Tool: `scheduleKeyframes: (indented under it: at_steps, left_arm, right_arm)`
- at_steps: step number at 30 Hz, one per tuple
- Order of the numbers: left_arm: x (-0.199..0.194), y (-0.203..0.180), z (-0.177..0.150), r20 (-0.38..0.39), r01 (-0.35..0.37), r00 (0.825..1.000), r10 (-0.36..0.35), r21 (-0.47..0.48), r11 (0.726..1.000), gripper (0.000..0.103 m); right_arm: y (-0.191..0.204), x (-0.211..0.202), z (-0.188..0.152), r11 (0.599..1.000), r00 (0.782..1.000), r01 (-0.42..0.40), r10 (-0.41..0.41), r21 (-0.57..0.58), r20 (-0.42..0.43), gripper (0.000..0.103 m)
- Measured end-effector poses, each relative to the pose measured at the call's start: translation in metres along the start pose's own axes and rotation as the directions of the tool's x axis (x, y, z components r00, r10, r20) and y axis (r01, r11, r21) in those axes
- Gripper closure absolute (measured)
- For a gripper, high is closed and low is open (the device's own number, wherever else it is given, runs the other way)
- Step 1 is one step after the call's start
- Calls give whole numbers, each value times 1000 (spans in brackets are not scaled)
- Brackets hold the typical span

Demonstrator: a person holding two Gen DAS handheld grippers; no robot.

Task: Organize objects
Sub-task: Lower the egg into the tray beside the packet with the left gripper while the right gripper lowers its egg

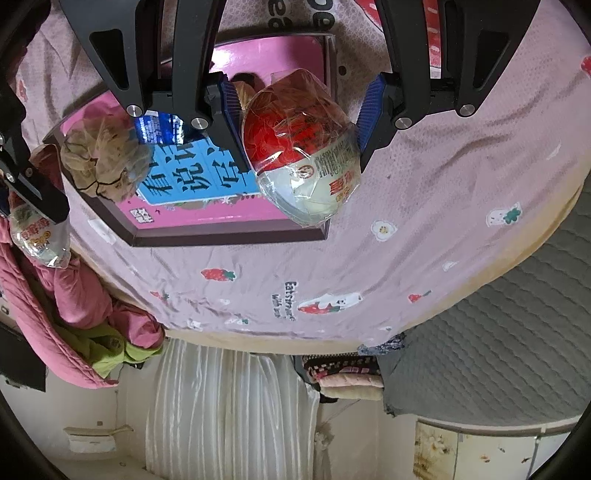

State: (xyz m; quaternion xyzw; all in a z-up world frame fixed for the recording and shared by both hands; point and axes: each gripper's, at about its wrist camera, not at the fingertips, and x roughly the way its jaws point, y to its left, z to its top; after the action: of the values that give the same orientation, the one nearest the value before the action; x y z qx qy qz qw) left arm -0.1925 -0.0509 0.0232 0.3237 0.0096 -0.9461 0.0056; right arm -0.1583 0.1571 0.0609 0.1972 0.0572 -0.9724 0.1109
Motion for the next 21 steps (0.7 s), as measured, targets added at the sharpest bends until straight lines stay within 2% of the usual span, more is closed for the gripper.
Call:
scheduleKeyframes:
  at_steps: [6, 21]
  left_arm:
    - [6, -2, -3, -20, -5, 1000, 6, 10, 1000, 48]
    - [24, 2, -10, -75, -29, 997, 30, 17, 999, 48]
  right_arm:
    - [-2, 3, -3, 1000, 1000, -4, 4, 4, -16, 49]
    - [7, 33, -23, 999, 988, -41, 39, -12, -150, 49]
